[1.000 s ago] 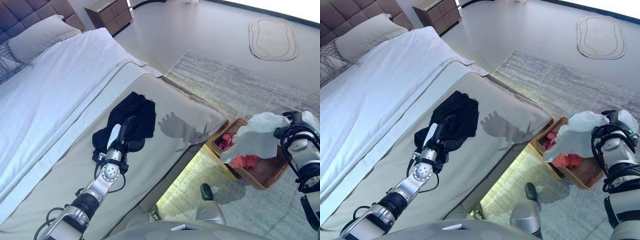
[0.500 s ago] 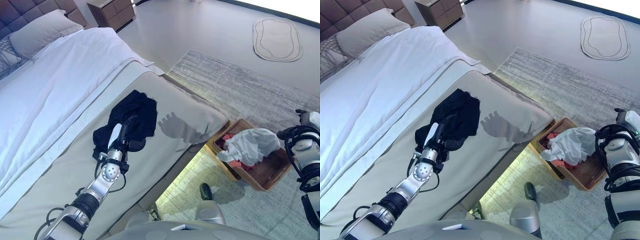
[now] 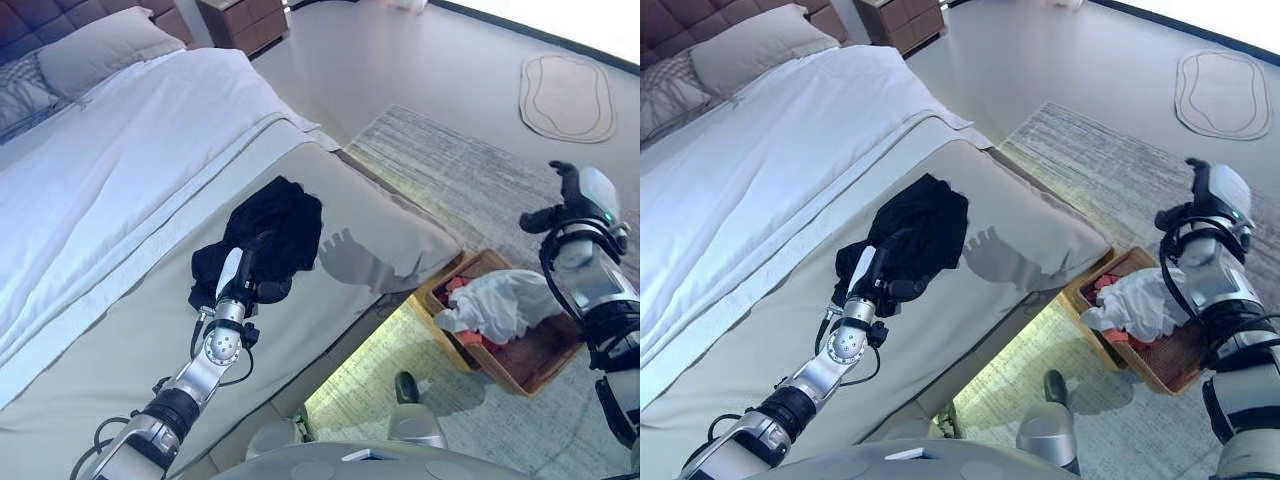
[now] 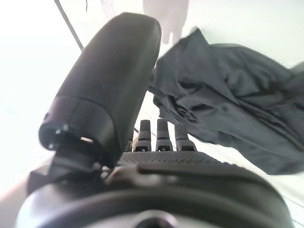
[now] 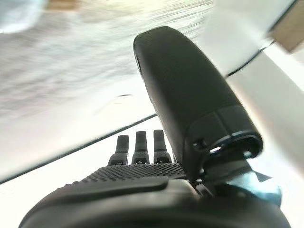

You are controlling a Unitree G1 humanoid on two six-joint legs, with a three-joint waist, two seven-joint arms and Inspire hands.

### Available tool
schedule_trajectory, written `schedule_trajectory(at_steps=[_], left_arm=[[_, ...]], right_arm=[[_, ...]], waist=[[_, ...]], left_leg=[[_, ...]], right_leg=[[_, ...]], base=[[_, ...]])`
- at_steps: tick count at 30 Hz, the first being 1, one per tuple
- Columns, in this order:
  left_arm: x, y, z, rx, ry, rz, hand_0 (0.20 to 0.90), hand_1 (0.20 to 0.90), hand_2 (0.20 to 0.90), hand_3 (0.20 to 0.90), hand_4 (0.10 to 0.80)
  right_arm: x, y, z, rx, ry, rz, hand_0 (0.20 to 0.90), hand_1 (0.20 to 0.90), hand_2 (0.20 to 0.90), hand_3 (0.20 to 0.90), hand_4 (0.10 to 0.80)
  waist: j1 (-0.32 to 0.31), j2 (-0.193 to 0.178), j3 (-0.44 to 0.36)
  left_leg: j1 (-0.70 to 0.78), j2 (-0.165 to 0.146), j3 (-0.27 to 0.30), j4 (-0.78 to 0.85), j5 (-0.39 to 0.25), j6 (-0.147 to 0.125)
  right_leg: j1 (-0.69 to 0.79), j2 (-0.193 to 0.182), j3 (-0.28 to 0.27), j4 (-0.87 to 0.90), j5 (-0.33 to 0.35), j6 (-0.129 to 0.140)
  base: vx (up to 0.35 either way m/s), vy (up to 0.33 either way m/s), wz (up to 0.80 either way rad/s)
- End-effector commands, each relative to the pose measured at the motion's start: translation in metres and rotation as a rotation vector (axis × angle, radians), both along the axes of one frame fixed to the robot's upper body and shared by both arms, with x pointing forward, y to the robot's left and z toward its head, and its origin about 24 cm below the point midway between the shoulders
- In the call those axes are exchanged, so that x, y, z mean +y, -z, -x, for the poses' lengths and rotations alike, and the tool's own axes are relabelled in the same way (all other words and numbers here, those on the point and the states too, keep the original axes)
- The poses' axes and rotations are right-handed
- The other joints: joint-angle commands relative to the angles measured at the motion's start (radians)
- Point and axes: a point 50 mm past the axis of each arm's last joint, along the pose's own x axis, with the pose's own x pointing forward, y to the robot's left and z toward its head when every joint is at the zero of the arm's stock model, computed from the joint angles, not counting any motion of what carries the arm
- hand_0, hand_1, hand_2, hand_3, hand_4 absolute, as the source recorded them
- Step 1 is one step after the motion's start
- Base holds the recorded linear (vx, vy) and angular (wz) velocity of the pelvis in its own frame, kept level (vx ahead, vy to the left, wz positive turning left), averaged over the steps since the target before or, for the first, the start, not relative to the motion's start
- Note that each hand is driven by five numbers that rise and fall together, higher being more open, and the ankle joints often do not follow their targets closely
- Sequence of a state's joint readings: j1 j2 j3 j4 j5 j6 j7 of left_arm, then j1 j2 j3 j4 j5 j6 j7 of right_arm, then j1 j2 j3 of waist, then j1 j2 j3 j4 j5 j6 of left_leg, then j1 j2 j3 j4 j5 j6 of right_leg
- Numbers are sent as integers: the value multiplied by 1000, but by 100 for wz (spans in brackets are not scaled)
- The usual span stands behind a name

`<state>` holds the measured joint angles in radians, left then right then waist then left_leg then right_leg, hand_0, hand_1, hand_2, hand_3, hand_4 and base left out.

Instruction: Pick up the clothes from the bed and place them into the basket

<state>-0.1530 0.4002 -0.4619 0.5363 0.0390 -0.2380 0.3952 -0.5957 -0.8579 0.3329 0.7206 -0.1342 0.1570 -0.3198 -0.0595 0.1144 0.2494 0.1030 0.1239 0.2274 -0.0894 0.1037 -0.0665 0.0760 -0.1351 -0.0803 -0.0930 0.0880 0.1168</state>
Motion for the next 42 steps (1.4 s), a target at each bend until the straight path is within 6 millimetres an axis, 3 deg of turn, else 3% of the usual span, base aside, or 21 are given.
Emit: schedule_trajectory(at_steps=[1,8,16,21,24,27,31,34,42], left_arm=[[22,-20,-13,-124,-106,-32,900,900,900,900,800],[38,-20,-13,-122,-161,-75,900,900,900,900,800],[45,-20,-6,-120,-147,-64,900,900,900,900,800],[42,-34,-13,-207,-125,-25,900,900,900,900,800],[41,-41,-15,-243,-114,-23,900,900,900,900,800],[41,-50,-18,-284,-89,-34,900,900,900,900,800],[37,-69,-24,-377,-86,-19,900,900,900,900,800],[33,-80,-23,-437,-72,-10,900,900,900,900,800],[24,-102,-15,-574,-42,54,900,900,900,900,800]], right_arm=[[44,-67,-36,-229,-178,88,900,900,900,900,800],[73,-80,-52,-226,-264,129,900,900,900,900,800],[82,-76,-65,-177,-235,160,900,900,900,900,800],[79,-90,-73,-177,-155,141,900,900,900,900,800],[80,-98,-75,-190,-131,156,900,900,900,900,800],[83,-107,-78,-195,-95,180,900,900,900,900,800],[84,-122,-80,-203,-48,185,900,900,900,900,800],[78,-121,-79,-184,-14,166,900,900,900,900,800],[58,-122,-74,-116,92,229,900,900,900,900,800]], waist=[[66,-88,-77],[158,-95,-62],[281,-81,-12],[356,-42,83],[384,-33,131],[417,-25,199],[437,-9,270],[450,-7,271],[460,13,271]], left_leg=[[30,-26,-55,4,-126,1],[-36,-42,-148,20,-107,8],[-114,-82,-262,68,-105,17],[-207,-117,-340,143,-101,28],[-230,-131,-358,178,-123,28],[-291,-162,-368,276,-147,46],[-397,-201,-371,399,-176,78],[-480,-221,-373,475,-206,98],[-714,-257,-375,679,-277,136]], right_leg=[[-13,11,-53,34,-62,-56],[-23,-21,-139,95,-103,-66],[-33,-55,-243,157,-145,-83],[-95,-81,-304,266,-192,-103],[-116,-90,-316,321,-234,-105],[-163,-111,-341,416,-258,-107],[-269,-152,-342,569,-286,-114],[-348,-170,-341,659,-310,-120],[-588,-168,-306,873,-358,-135]], base=[[22,30,31],[-7,14,39],[-1,22,52],[-82,40,42],[12,-58,34],[-43,-35,27],[-78,19,17],[-9,46,20],[-10,48,9]])
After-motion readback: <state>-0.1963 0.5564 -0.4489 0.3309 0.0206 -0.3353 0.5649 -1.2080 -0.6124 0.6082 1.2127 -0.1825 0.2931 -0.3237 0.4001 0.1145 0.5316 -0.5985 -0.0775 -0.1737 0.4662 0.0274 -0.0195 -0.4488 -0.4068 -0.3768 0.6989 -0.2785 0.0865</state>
